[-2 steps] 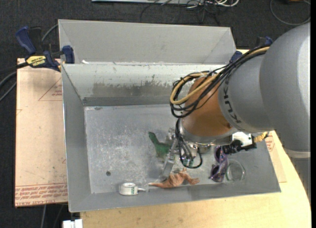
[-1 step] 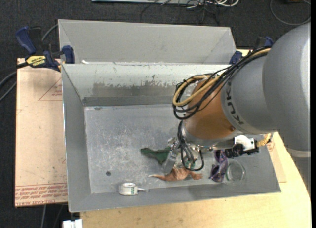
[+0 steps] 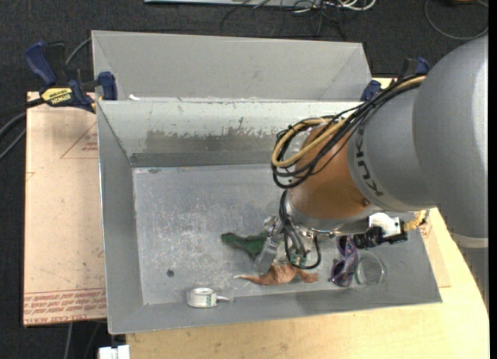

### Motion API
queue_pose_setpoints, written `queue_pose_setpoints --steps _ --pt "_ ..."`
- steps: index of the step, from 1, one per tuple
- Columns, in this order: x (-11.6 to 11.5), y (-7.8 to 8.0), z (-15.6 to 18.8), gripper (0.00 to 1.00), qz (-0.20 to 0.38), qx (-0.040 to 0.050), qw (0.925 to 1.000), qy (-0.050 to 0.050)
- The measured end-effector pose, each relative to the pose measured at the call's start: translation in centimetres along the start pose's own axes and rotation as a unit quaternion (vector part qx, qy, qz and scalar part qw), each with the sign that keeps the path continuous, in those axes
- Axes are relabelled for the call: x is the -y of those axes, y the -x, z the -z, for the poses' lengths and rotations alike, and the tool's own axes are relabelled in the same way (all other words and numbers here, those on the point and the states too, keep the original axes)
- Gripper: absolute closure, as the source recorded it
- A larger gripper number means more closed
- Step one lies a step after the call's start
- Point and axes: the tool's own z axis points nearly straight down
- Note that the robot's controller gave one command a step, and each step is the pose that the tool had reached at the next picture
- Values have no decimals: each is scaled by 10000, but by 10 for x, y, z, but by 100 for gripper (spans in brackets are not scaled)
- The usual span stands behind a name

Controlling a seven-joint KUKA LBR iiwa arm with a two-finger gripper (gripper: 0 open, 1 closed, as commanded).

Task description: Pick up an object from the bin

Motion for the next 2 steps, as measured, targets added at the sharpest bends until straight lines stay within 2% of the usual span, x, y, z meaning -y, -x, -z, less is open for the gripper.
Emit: queue_pose_setpoints --steps 2 --pt "2 -2 21 100 2 -29 10000 -20"
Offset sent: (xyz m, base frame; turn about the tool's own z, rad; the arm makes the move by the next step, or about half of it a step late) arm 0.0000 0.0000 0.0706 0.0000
